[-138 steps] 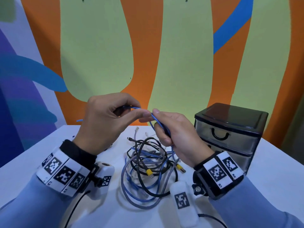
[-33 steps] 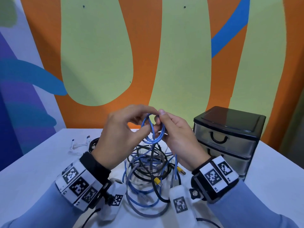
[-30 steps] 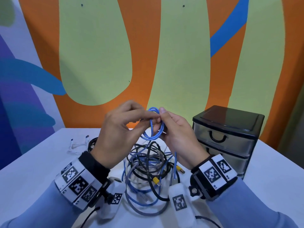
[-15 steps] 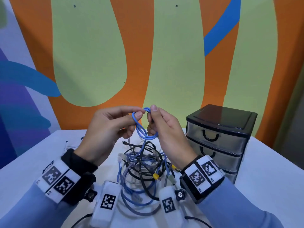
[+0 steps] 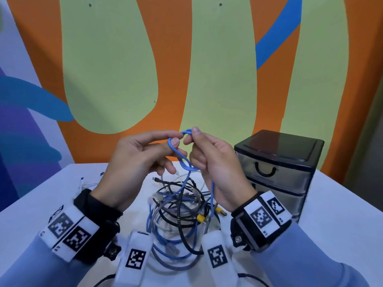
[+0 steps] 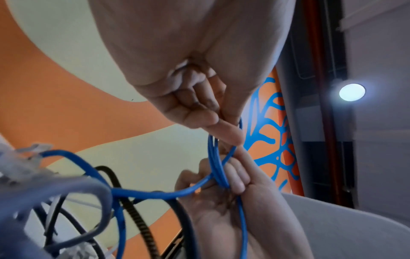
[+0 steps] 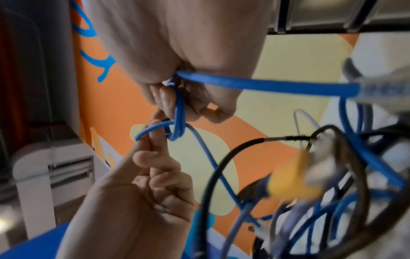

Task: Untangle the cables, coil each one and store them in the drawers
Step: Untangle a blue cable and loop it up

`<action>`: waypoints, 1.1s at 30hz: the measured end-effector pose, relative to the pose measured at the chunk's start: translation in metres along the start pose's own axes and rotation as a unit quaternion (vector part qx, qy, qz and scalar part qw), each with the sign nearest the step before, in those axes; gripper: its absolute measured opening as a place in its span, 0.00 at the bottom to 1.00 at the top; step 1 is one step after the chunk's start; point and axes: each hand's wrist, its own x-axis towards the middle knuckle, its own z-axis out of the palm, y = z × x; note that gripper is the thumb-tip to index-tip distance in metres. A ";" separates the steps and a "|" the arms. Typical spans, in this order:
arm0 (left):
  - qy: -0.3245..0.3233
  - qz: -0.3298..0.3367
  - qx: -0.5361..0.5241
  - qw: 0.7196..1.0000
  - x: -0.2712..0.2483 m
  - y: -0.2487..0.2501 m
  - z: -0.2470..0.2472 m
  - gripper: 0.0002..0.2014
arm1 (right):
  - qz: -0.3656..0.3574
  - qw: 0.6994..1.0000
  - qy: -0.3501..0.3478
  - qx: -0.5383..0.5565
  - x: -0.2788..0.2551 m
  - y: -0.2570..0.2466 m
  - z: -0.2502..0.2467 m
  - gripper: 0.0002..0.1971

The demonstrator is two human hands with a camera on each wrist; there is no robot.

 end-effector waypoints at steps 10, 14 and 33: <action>-0.014 -0.163 -0.143 0.976 0.006 0.003 -0.004 0.10 | -0.067 0.957 0.010 -0.282 -0.006 0.004 -0.002 0.23; 0.026 -0.145 -0.201 0.968 0.010 0.008 -0.014 0.09 | -0.074 0.954 0.039 -0.290 -0.007 0.003 -0.003 0.21; 0.113 0.205 0.351 0.907 0.016 -0.001 -0.037 0.03 | 0.071 0.984 0.005 0.162 -0.002 -0.006 0.002 0.15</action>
